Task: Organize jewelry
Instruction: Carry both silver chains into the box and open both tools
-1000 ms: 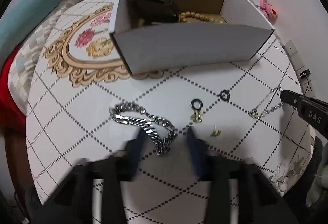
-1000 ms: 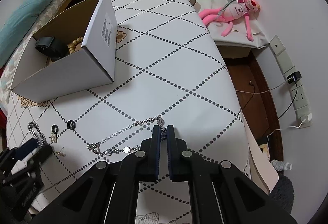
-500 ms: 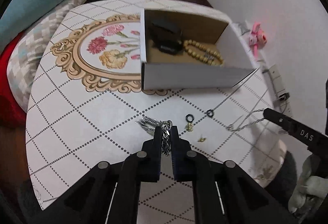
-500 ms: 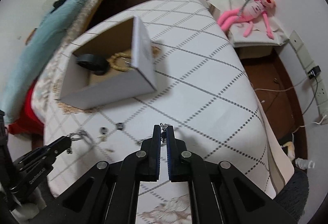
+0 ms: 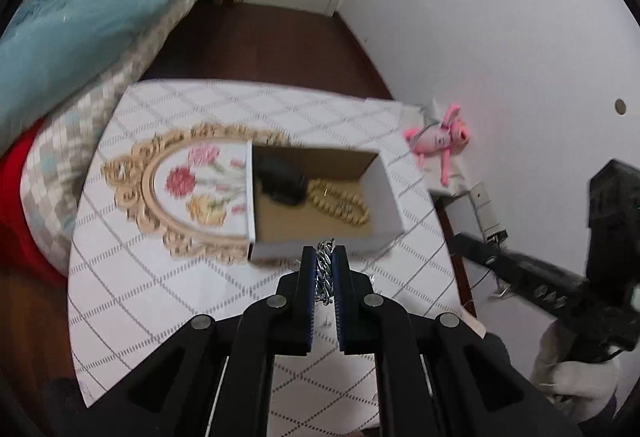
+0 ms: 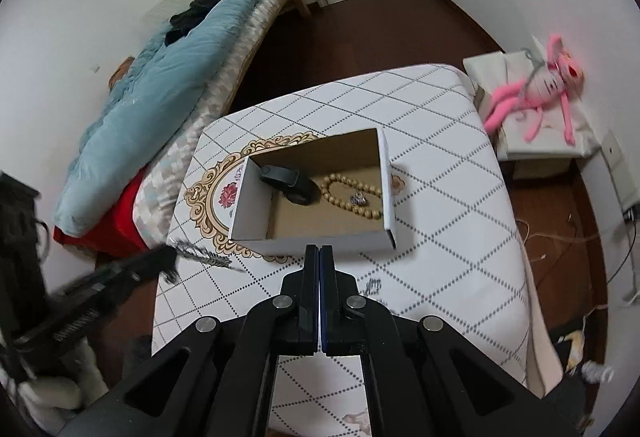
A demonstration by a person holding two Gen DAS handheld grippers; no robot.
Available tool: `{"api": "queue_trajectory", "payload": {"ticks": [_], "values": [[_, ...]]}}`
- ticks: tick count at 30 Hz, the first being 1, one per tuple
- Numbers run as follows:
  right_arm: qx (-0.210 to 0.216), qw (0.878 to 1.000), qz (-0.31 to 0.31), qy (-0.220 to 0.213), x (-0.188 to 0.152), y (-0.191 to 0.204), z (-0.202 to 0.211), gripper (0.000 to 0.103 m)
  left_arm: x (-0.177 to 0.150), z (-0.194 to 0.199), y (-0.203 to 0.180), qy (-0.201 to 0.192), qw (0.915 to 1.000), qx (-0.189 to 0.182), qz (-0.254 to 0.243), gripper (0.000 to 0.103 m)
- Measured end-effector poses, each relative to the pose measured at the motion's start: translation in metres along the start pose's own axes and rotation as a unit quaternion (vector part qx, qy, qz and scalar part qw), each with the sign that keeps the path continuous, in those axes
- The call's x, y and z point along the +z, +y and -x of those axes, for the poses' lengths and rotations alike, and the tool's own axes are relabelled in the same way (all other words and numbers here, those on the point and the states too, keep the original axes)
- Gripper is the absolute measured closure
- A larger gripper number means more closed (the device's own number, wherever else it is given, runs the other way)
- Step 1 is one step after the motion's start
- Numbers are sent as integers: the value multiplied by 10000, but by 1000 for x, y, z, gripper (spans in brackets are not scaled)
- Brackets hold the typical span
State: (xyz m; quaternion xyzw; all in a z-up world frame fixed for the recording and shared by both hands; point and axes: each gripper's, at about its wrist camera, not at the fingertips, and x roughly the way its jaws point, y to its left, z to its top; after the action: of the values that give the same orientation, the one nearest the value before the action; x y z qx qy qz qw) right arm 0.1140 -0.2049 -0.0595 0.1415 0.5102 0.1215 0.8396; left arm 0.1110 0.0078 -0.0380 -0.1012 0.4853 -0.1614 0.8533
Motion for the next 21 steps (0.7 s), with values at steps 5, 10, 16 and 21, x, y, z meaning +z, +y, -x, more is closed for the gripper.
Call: {"api": "queue_trajectory", "payload": {"ticks": [5,10,16,21], "values": [[-99,9967,-233,766,-4,-16,-50,95,-1,-11,-2,19,9999,95,-25,98],[-408,9907,-343,1248,-32,-40,-98,58,-26,-45,8,368,9990,241,107,98],[-738,9890,-174,1272,-53,-45,-122,65,-53,-78,23,786,9958,377,281,98],[-1071,9870,201,1184,-63,-30,-125,96,-60,-83,25,875,9949,407,293,98]]}}
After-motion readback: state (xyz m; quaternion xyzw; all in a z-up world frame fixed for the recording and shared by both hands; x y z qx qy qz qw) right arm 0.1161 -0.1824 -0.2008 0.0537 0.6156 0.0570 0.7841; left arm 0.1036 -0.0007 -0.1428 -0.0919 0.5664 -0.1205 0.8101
